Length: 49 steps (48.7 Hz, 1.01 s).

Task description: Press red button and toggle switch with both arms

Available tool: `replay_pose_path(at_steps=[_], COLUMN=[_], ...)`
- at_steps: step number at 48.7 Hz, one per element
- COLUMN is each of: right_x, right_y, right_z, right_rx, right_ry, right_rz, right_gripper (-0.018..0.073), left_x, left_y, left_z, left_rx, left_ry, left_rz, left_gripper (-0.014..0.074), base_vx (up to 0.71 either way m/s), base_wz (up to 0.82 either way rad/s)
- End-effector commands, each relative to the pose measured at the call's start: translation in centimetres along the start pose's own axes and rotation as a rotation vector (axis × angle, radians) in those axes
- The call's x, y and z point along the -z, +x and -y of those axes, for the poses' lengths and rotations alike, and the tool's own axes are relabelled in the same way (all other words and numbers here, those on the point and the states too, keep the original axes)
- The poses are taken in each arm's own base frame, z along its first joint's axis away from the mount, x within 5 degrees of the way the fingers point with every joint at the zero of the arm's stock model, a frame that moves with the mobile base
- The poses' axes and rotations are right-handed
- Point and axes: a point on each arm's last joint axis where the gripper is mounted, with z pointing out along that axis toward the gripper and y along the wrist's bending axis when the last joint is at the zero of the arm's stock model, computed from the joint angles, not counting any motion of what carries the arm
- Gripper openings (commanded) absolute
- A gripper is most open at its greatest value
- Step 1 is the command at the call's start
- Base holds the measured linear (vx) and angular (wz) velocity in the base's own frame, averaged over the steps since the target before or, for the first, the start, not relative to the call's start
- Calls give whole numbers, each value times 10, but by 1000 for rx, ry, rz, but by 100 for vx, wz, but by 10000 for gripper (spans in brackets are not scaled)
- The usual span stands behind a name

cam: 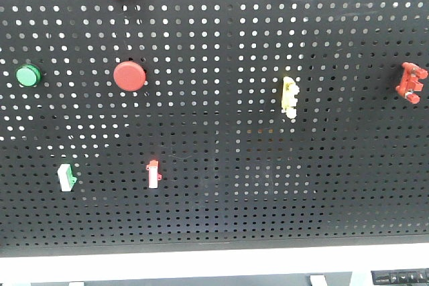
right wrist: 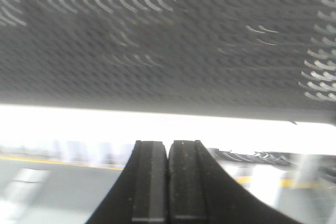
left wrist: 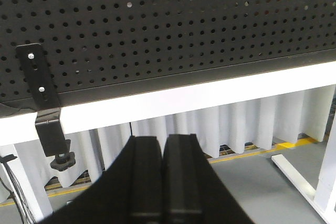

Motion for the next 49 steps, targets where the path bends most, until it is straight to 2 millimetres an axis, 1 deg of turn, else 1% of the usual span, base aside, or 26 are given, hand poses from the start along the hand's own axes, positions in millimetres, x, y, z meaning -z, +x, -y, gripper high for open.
replay_pose_path(at_steps=[1, 4, 6, 9, 13, 18, 49], right_x=[1, 2, 4, 7, 11, 13, 13], right_y=[8, 25, 28, 29, 28, 26, 26], right_z=[0, 0, 1, 1, 2, 2, 2], right_rx=[13, -39, -49, -10, 32, 31, 31], right_ry=[18, 35, 41, 56, 67, 76, 76], right_rz=[157, 169, 126, 131, 164, 199, 203], right_gripper=[-3, -3, -3, -3, -3, -3, -3], left_x=[-1, -1, -1, -1, -1, -1, -1], left_y=[3, 3, 3, 3, 3, 3, 3], left_z=[0, 0, 0, 0, 0, 0, 0], left_rx=[10, 10, 10, 10, 10, 10, 10], left_ry=[-6, -6, -6, -6, -6, -6, -6], left_rz=[60, 60, 60, 60, 60, 60, 60], left_gripper=[2, 2, 2, 2, 2, 2, 2], base_vx=[0, 0, 0, 0, 0, 0, 0], base_wz=[0, 0, 0, 0, 0, 0, 0])
